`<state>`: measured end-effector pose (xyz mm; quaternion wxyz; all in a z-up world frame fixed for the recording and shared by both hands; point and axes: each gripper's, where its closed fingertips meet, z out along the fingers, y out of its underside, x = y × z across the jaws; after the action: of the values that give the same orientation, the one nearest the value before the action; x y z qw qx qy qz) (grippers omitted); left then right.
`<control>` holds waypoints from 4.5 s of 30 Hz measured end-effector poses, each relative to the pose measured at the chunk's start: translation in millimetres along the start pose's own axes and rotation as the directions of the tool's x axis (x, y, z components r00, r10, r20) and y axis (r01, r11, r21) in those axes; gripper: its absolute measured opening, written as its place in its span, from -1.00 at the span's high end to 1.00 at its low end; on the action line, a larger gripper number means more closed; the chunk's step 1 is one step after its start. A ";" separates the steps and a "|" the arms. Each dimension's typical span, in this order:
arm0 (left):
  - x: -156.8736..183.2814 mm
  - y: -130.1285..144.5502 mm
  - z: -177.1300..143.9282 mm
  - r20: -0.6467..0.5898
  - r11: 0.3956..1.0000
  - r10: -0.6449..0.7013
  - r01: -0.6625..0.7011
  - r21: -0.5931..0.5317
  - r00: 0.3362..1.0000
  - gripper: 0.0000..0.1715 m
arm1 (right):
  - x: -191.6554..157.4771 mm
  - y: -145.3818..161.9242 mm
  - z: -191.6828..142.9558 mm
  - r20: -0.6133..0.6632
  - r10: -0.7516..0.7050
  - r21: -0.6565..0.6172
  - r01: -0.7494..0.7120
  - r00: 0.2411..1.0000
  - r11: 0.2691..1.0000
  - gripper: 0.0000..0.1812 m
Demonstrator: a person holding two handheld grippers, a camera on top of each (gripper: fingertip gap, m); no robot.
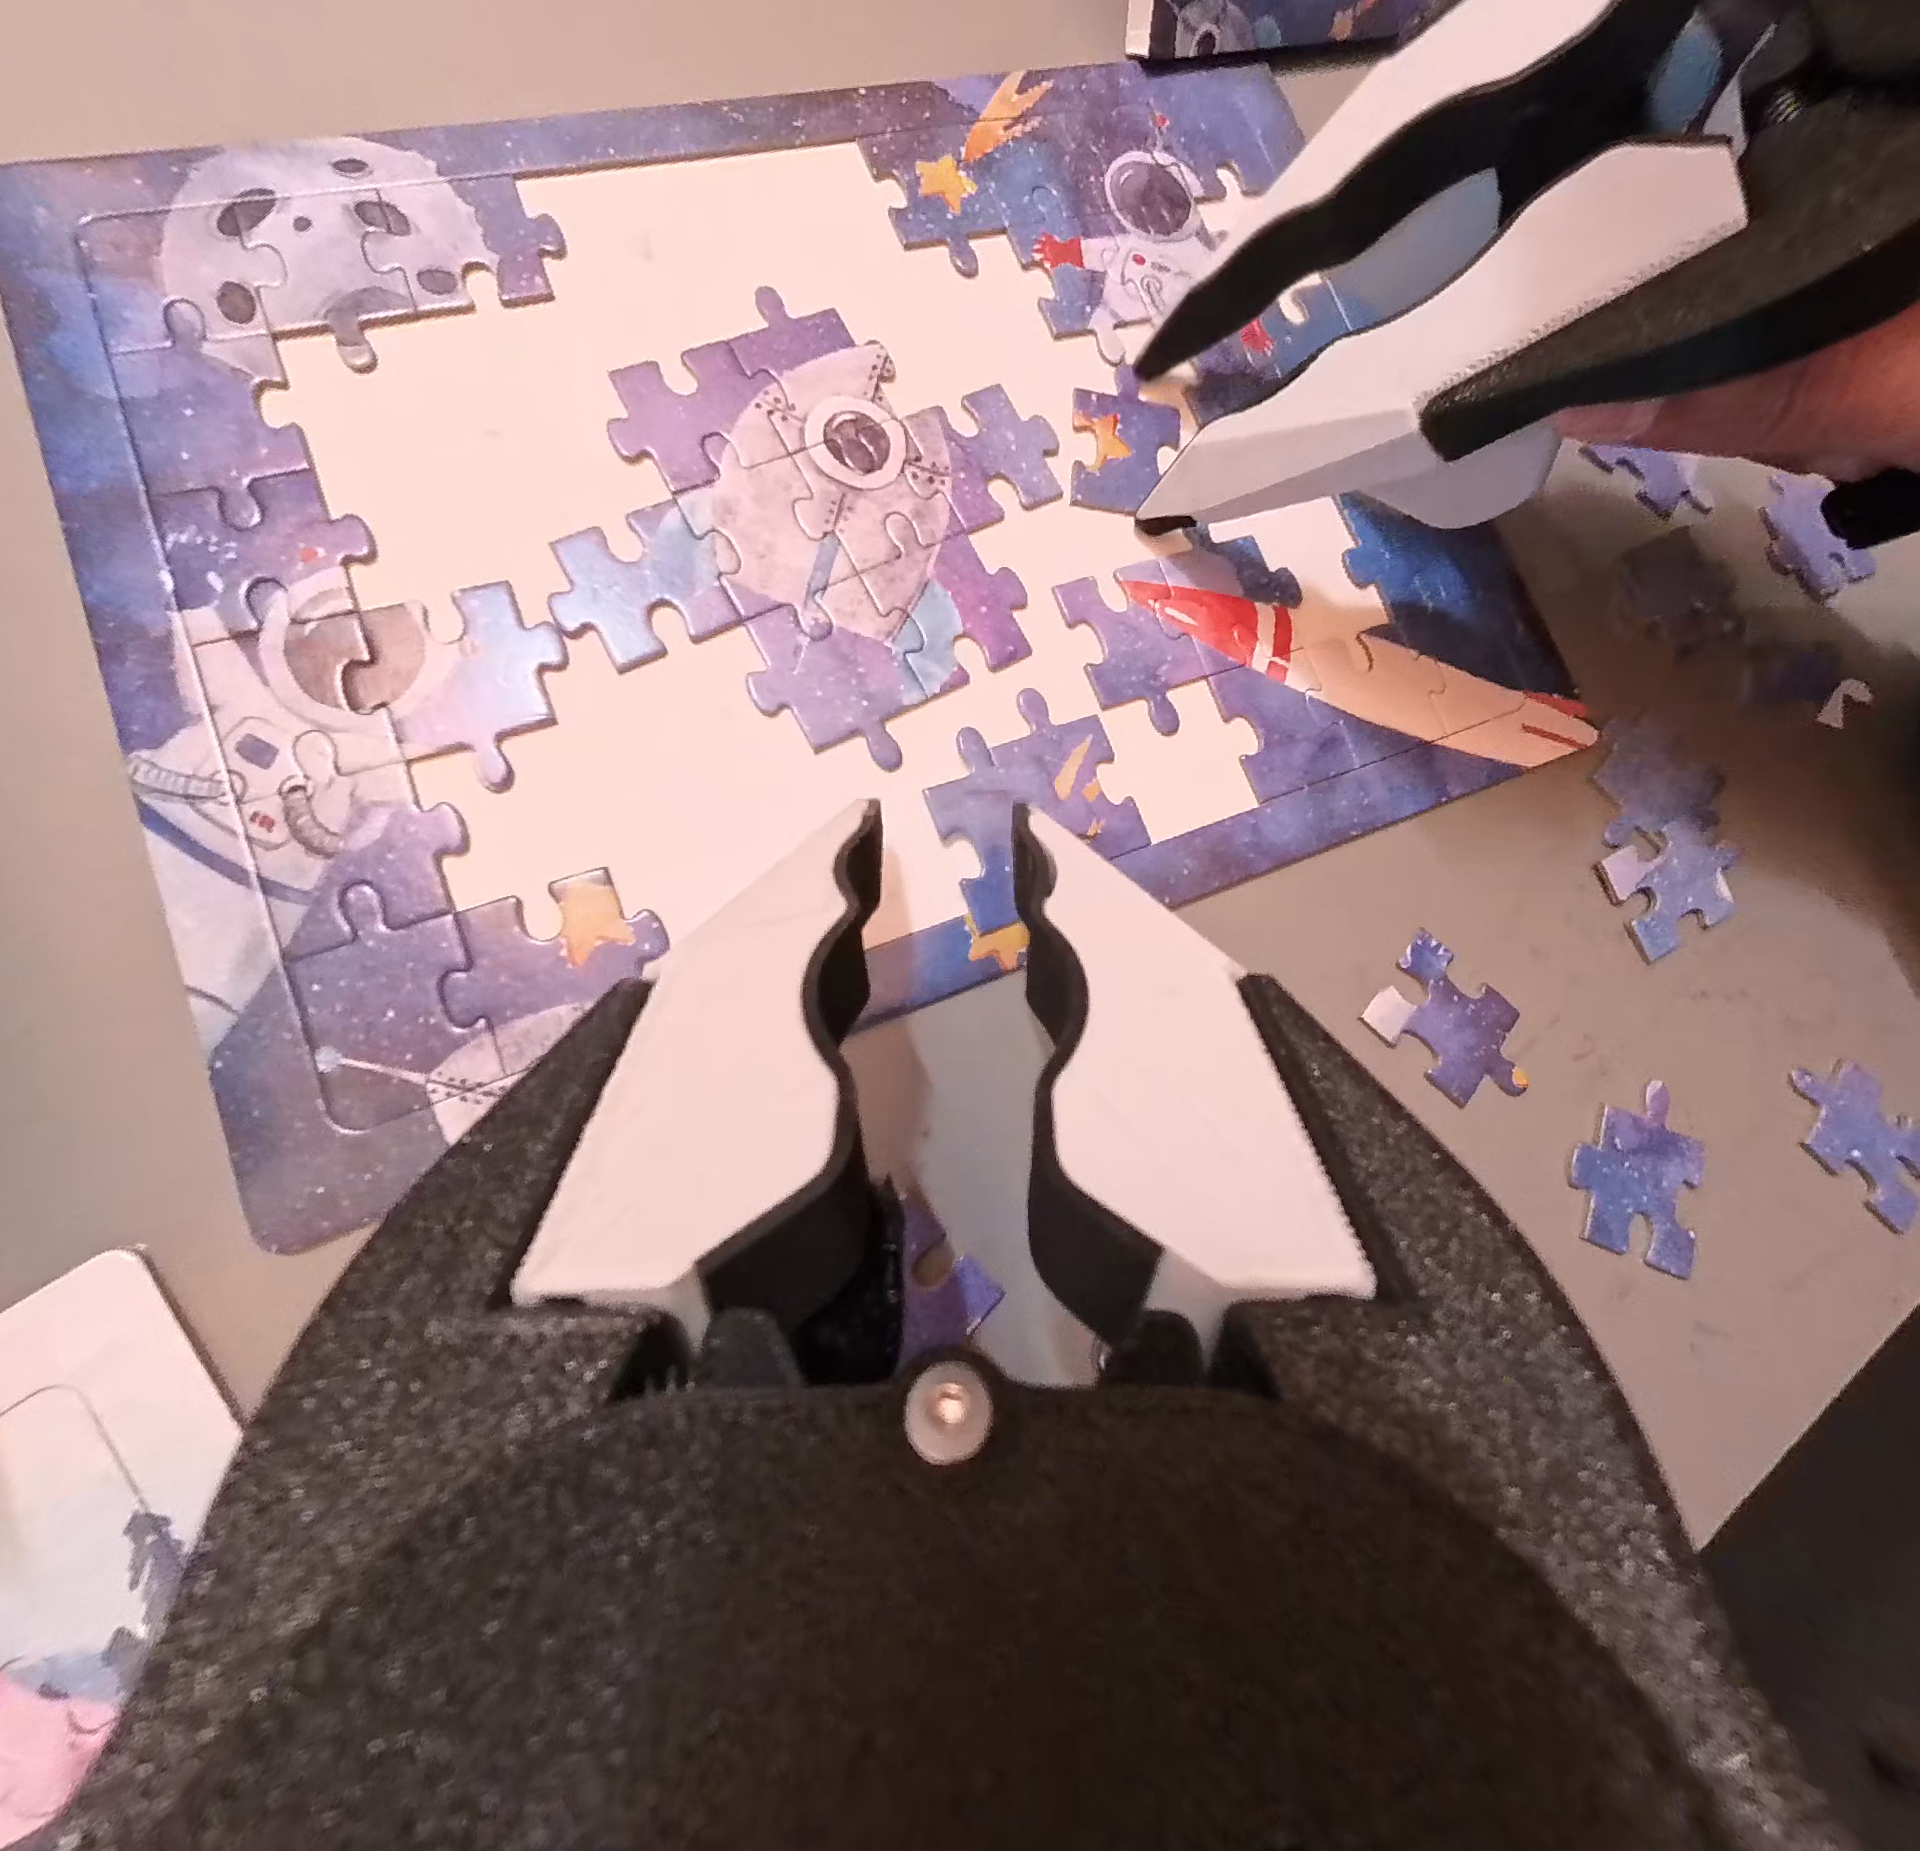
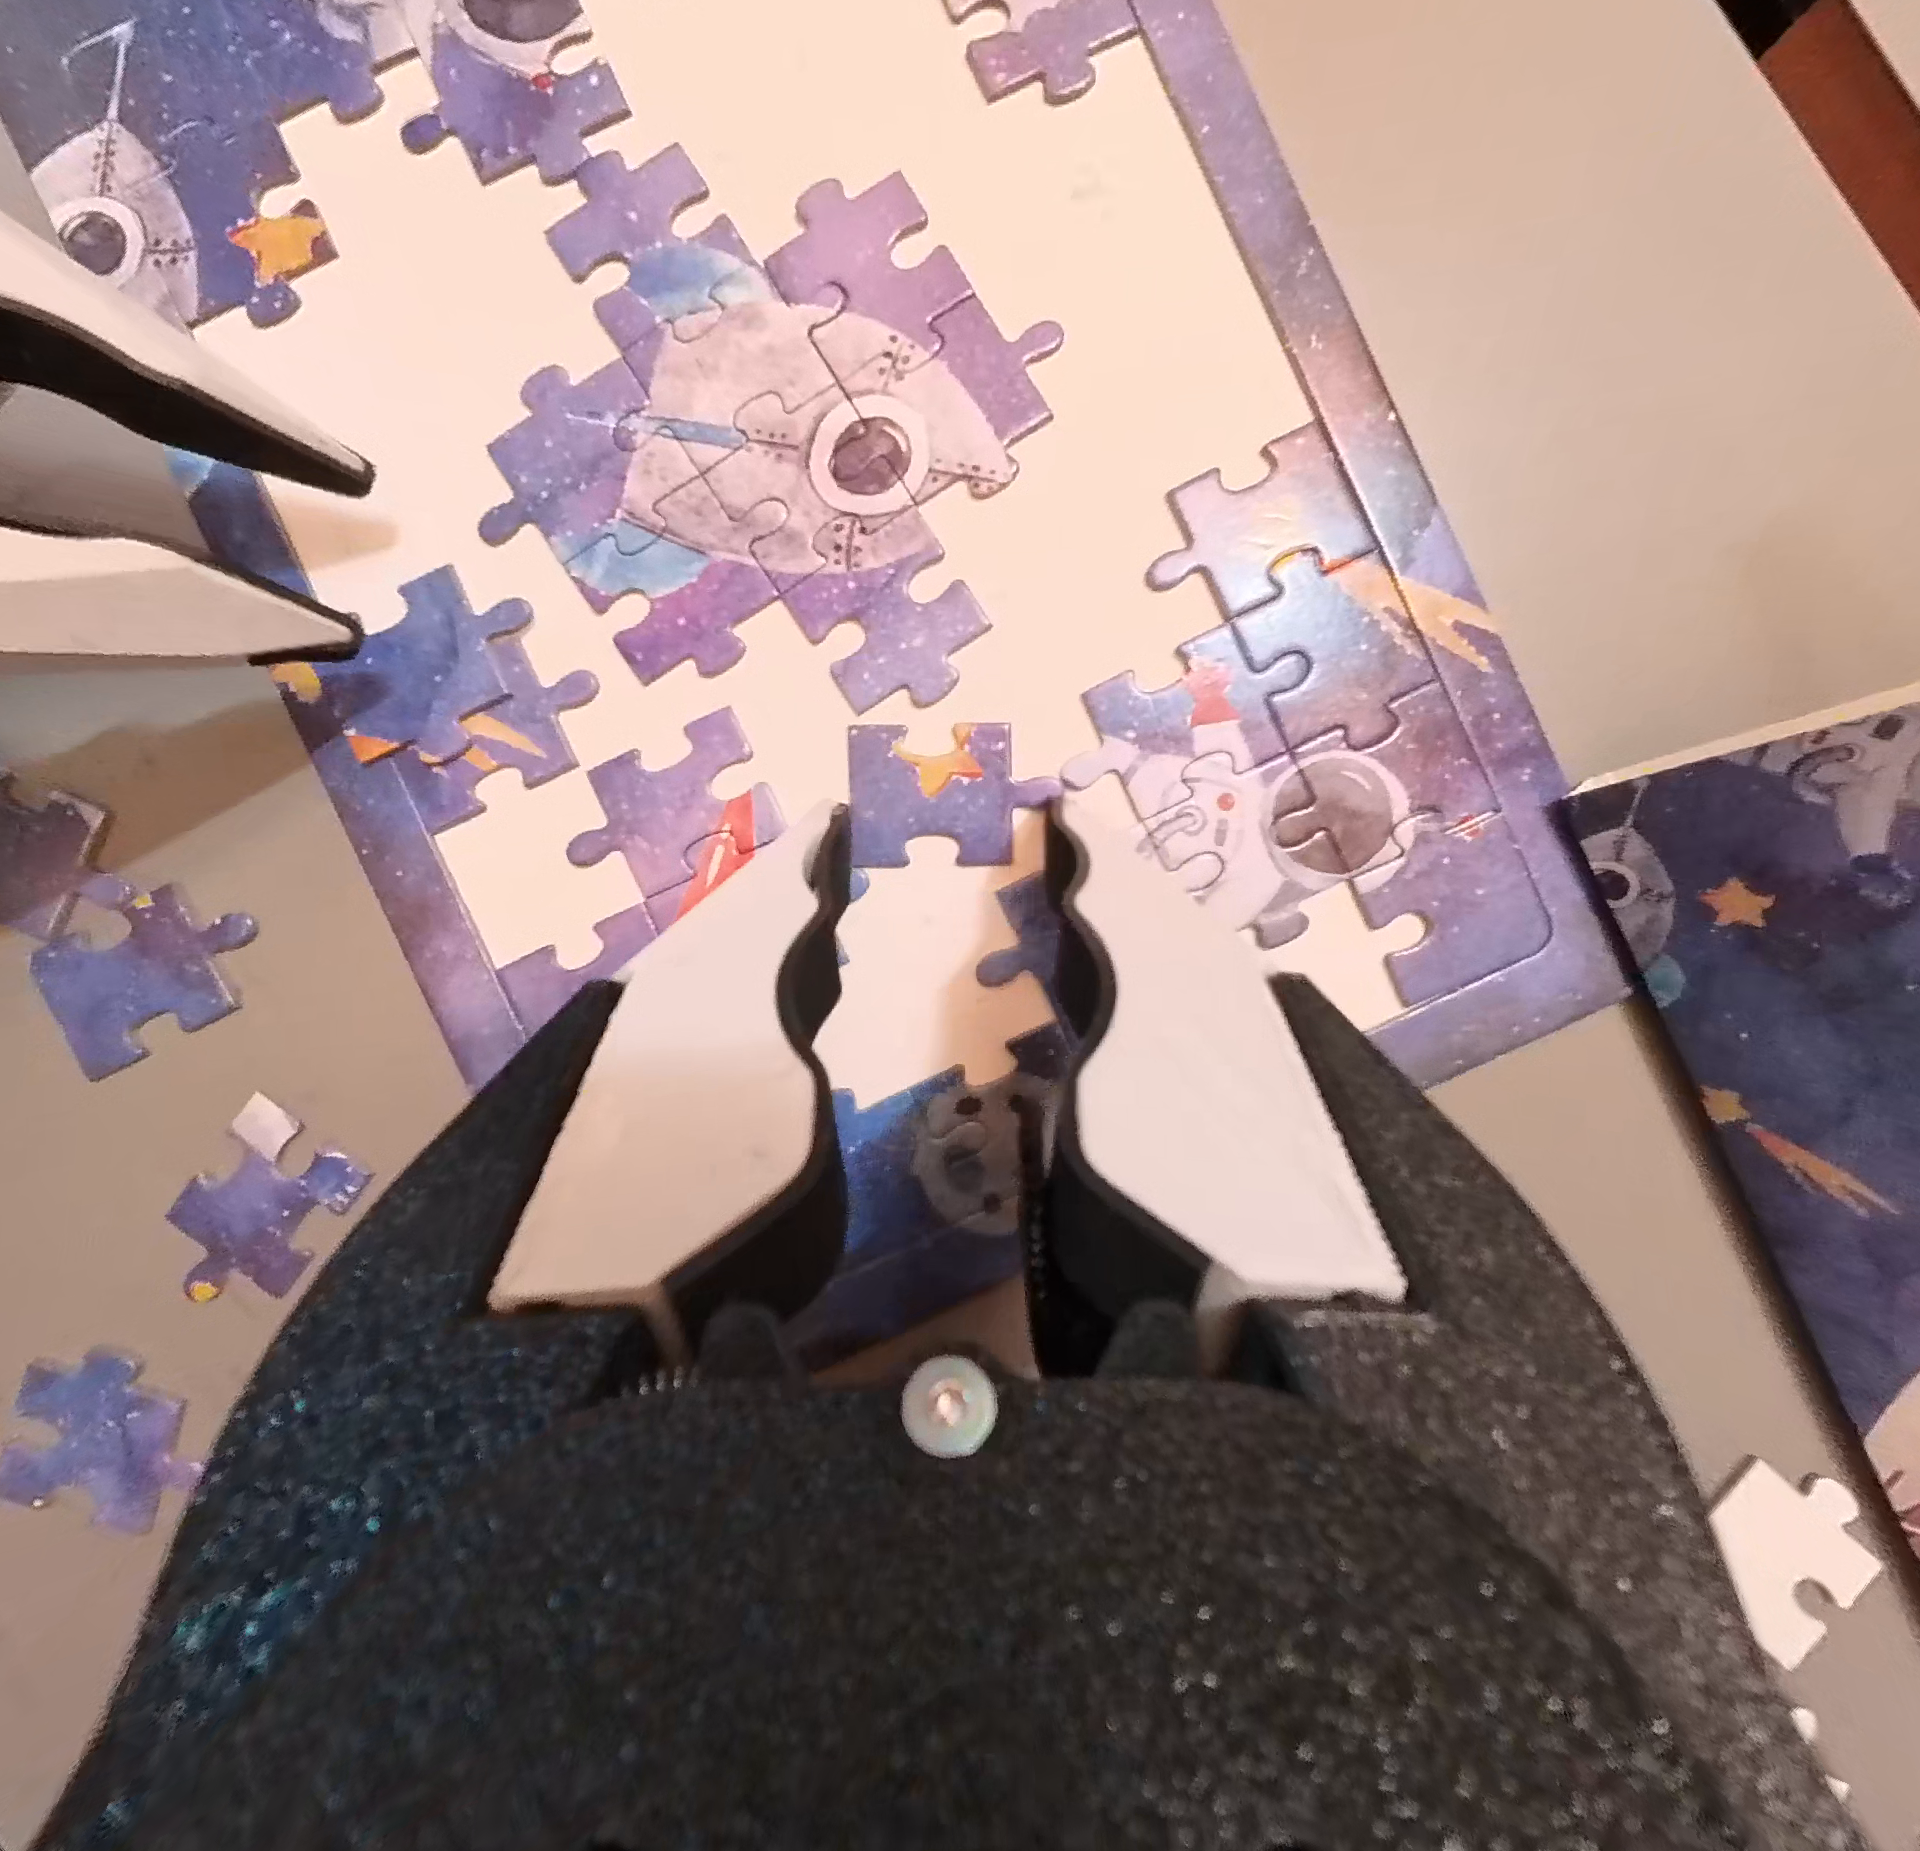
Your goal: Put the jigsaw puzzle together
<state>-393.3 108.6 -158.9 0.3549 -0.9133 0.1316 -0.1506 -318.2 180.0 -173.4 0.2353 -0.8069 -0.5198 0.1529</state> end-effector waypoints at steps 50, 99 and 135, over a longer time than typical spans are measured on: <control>-31.6 3.0 -14.5 0.031 1.000 0.029 -0.029 -0.008 0.999 0.78 | -96.7 54.9 -75.0 0.310 -0.309 0.073 0.301 0.899 0.951 0.56; 20.7 8.6 -6.4 -0.056 0.980 0.199 -0.198 0.023 0.978 0.92 | -99.6 -8.2 -2.6 0.334 -0.365 0.102 0.352 0.869 0.931 0.88; -1.6 13.1 -0.2 0.025 0.988 0.157 -0.156 -0.017 0.987 0.85 | -98.1 -23.8 11.3 0.313 -0.370 0.132 0.345 0.875 0.929 1.00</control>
<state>-396.6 99.8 -168.1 0.3605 -0.9047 0.1993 -0.1091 -382.5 101.5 -169.9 0.1973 -0.6504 -0.6862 0.2594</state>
